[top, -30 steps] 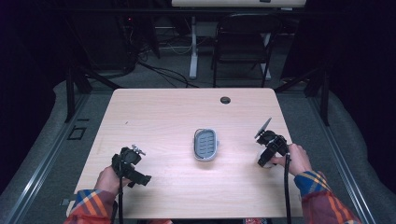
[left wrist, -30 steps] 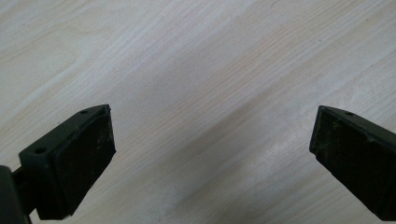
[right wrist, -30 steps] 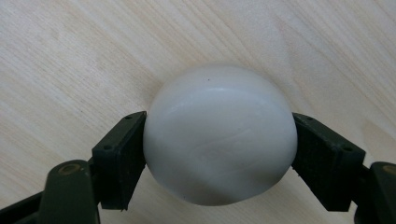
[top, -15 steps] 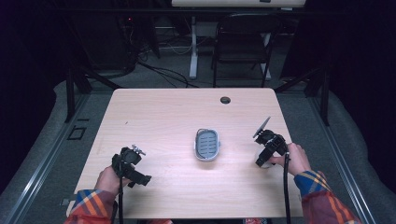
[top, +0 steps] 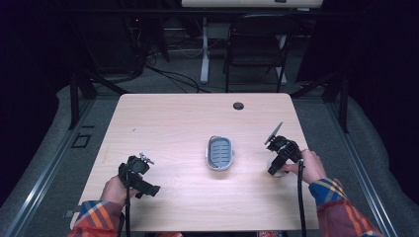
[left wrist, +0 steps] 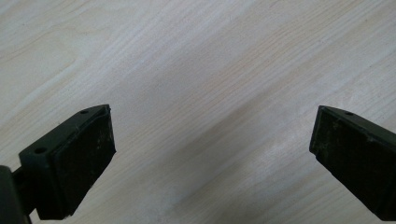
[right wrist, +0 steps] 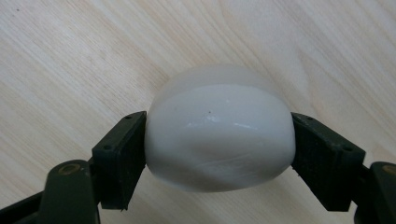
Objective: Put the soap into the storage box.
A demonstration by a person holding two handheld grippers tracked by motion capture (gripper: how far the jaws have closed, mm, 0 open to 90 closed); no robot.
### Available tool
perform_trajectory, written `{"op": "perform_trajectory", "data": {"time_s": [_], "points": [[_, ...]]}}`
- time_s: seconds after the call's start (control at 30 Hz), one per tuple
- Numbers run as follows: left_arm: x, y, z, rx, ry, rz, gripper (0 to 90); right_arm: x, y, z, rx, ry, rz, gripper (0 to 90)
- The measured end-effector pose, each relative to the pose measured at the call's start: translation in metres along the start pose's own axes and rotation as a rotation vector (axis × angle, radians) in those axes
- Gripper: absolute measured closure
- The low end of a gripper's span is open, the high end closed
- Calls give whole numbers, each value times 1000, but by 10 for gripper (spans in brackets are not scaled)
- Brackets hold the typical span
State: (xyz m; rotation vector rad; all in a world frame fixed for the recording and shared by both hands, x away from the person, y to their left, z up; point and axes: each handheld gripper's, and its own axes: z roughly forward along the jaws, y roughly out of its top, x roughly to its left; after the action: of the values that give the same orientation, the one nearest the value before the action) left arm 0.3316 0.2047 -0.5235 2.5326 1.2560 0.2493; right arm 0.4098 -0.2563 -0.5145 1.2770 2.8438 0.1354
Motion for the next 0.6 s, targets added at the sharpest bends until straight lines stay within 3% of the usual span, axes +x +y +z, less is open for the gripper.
{"op": "perform_trajectory", "data": {"time_s": [0.07, 0.13, 0.17, 0.2, 0.23, 0.4, 0.47, 0.5, 0.6], "points": [[0, 0, 0, 0, 0, 0, 0, 2, 4, -2, 11, -1, -12, 232], [0, 0, 0, 0, -1, -1, 0, 6, 4, 2, -48, 8, 23, 232], [0, 0, 0, 0, -1, 1, 0, 5, 6, 0, -25, 6, -1, 232], [0, 0, 0, 0, -1, 0, 0, 4, 9, -5, 37, -5, -48, 232], [0, 0, 0, 0, 0, 0, 0, 6, 8, -2, -3, -3, -24, 232], [0, 0, 0, -1, -1, 0, 0, 7, 13, -7, 13, 3, -44, 233], [0, 0, 0, -1, -1, 0, 0, 10, 12, -5, -45, 11, -3, 233], [0, 0, 0, 0, -1, 0, 0, 8, 14, -9, -11, 7, -34, 232], [0, 0, 0, -1, -1, 0, 0, 11, 17, -10, -34, 10, -25, 232]]}}
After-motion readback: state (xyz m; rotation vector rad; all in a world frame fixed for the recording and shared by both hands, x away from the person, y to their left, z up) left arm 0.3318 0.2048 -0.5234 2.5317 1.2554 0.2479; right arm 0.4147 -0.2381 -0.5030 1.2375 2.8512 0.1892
